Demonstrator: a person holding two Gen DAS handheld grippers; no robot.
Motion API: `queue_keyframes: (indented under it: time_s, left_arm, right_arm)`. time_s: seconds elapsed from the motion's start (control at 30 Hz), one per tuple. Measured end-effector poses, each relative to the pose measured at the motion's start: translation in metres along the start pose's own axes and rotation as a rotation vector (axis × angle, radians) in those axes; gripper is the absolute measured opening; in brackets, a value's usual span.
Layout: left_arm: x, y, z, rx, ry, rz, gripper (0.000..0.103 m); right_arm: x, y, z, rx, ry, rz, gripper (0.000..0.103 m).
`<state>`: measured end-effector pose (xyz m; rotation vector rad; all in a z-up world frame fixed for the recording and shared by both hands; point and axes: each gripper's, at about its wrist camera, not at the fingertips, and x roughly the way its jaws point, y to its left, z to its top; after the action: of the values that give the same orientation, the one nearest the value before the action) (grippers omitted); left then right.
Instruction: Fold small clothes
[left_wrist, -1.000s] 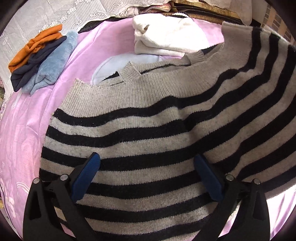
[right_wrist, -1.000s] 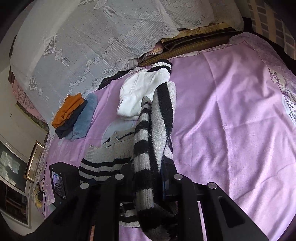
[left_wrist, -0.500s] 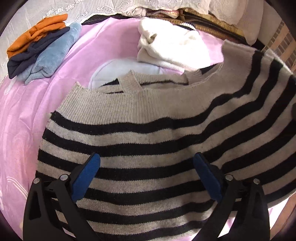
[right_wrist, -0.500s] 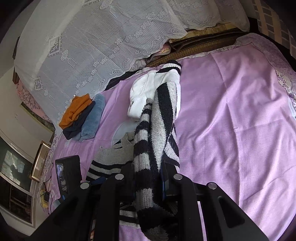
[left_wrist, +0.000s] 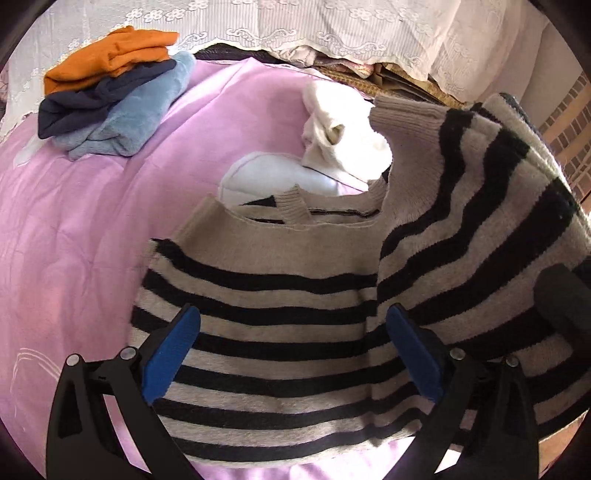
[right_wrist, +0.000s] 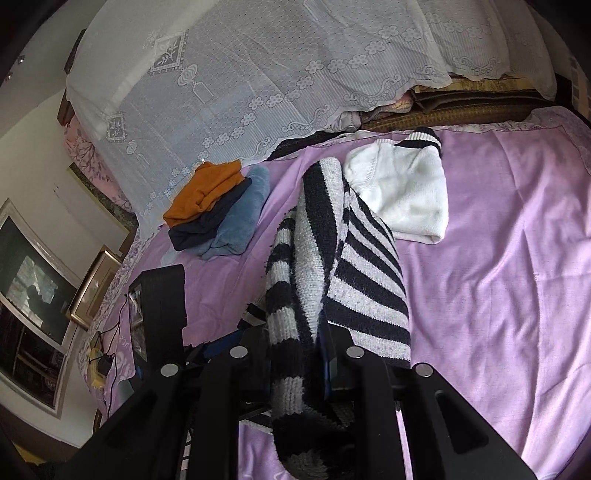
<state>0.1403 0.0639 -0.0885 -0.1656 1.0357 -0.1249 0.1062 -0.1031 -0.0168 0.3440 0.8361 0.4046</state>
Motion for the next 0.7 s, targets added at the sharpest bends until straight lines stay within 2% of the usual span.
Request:
queue_keyframes:
  time_s: [0.2, 0.3, 0.43, 0.57, 0.63, 0.7]
  left_arm:
    - [-0.023, 0.068, -0.013, -0.056, -0.048, 0.116, 0.098]
    - [-0.030, 0.116, -0.027, -0.132, -0.028, 0.174, 0.098]
    - [-0.036, 0.165, -0.046, -0.254, 0.001, 0.203, 0.098]
    - [-0.040, 0.182, -0.056, -0.289, 0.005, 0.235, 0.098]
    - [-0.043, 0.183, -0.058, -0.280, 0.000, 0.245, 0.098]
    - [-0.045, 0.180, -0.058, -0.260, -0.009, 0.258, 0.098]
  right_arm:
    - [0.043, 0.056, -0.013, -0.079, 0.074, 0.031, 0.019]
    - [0.069, 0.074, -0.028, -0.120, 0.120, 0.017, 0.019]
    - [0.102, 0.093, -0.051, -0.178, 0.187, -0.032, 0.019]
    - [0.133, 0.105, -0.074, -0.249, 0.257, -0.106, 0.022]
    - [0.143, 0.109, -0.082, -0.263, 0.280, -0.099, 0.039]
    - [0.141, 0.116, -0.086, -0.295, 0.275, -0.053, 0.049]
